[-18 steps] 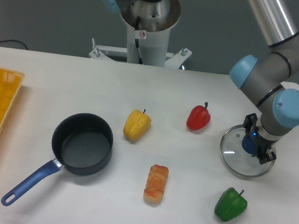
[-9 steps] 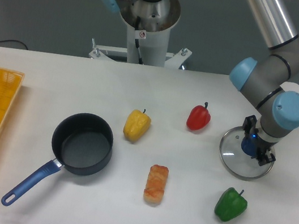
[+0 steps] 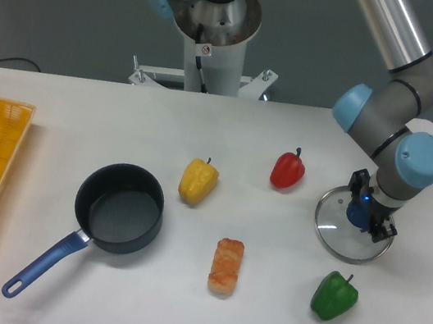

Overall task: Place the lid on the table
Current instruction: 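Set the glass lid down on the table beside the green pepper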

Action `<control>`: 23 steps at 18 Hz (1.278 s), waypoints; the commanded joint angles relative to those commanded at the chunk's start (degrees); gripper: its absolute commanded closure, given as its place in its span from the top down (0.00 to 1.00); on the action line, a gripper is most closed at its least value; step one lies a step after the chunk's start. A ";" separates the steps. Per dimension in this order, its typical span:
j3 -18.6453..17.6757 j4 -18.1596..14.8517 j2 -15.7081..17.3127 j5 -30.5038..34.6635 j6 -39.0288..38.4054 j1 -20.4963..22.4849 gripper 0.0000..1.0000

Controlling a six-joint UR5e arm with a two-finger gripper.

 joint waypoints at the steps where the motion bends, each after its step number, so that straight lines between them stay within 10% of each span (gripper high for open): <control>1: 0.00 0.00 0.00 0.00 0.00 0.00 0.48; 23: -0.53 0.97 -0.26 0.26 -0.09 -0.09 0.54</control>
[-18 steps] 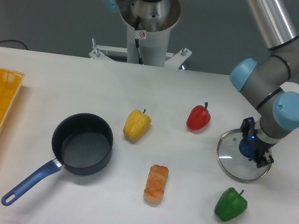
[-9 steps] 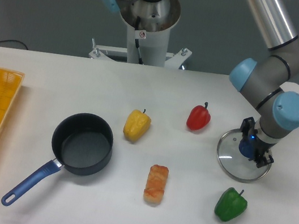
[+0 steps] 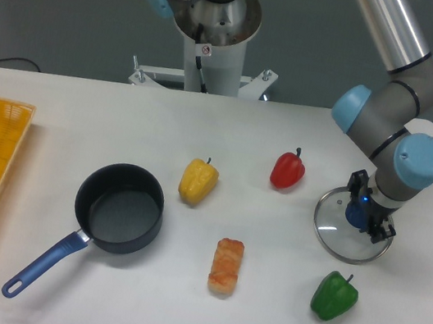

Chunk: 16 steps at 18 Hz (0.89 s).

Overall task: Place the lid on the table
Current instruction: 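Set the glass lid down on the table beside the green pepper, then open the gripper and release the lid knob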

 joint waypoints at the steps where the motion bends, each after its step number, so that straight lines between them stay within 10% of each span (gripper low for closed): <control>1: 0.00 0.00 0.00 0.00 0.09 0.00 0.54; 16: 0.09 0.18 0.09 0.00 0.26 0.09 0.94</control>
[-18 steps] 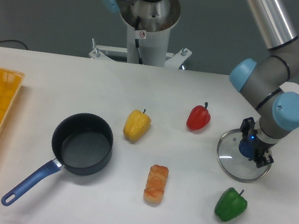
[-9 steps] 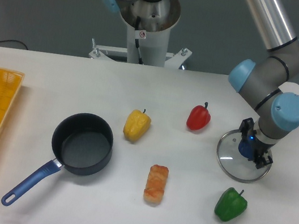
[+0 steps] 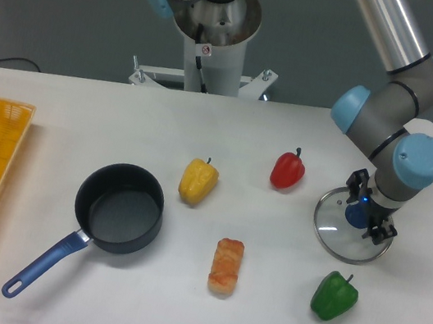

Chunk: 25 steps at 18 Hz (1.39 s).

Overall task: Place the lid on the table
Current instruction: 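Open the gripper and release the lid knob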

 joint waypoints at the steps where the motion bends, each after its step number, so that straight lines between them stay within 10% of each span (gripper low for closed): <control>1: 0.00 0.26 0.00 0.00 -0.09 0.00 0.98; 25: -0.26 2.64 7.03 -1.14 0.18 -1.32 1.00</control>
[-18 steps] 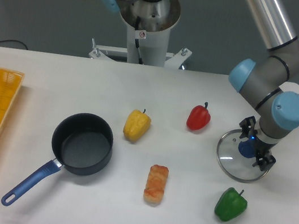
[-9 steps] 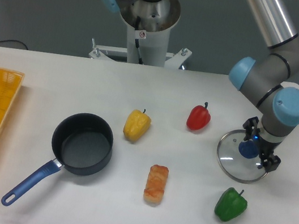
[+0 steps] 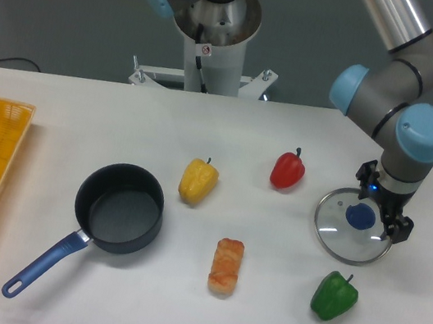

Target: Place the lid on the table

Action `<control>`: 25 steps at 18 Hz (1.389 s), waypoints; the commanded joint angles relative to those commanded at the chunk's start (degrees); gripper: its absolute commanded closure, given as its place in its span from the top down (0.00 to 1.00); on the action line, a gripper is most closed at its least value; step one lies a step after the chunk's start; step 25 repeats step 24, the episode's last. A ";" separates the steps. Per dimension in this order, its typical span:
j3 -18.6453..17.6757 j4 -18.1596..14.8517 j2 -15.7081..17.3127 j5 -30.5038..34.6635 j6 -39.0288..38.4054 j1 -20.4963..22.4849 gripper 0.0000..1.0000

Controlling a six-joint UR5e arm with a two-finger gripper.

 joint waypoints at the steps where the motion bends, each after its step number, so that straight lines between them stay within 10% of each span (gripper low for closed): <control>1: 0.00 -0.79 0.61 0.00 -0.09 -0.26 1.00; 25: 0.00 -7.65 5.80 -1.32 -6.68 -6.77 1.00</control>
